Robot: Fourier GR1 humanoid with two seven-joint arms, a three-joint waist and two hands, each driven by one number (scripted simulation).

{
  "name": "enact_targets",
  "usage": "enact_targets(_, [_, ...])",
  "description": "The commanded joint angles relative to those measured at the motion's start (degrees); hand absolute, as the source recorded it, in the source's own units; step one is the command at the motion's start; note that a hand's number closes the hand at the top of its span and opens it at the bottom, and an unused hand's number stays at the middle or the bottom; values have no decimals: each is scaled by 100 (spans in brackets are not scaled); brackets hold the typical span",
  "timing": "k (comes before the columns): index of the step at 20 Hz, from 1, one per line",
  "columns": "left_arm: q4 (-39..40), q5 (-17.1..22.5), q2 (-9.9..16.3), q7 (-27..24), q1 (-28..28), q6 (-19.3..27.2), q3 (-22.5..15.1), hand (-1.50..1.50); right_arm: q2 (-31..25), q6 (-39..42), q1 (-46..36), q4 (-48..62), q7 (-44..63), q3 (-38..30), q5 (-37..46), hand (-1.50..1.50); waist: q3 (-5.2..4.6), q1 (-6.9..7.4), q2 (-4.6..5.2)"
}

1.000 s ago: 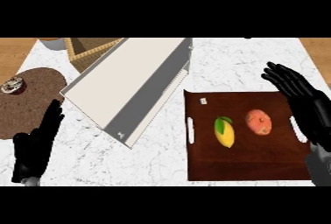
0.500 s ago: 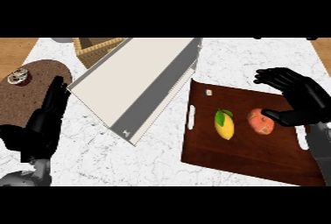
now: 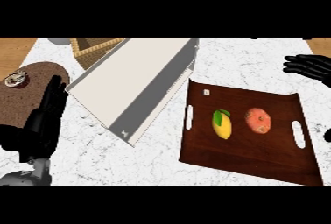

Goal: Pick the squash from the tray and place it in the tiered shelf

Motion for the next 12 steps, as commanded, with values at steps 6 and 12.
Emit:
enact_targets(6, [226, -102, -190, -169, 21, 102, 11, 0, -819, -222, -190, -2137, -254, 693, 2303, -150, -5, -169, -52])
enact_targets(12, [182, -153, -165, -27, -150, 40, 50, 0, -594, -1244, 351, -2679, -58, 1363, 4009, -150, -5, -122, -24])
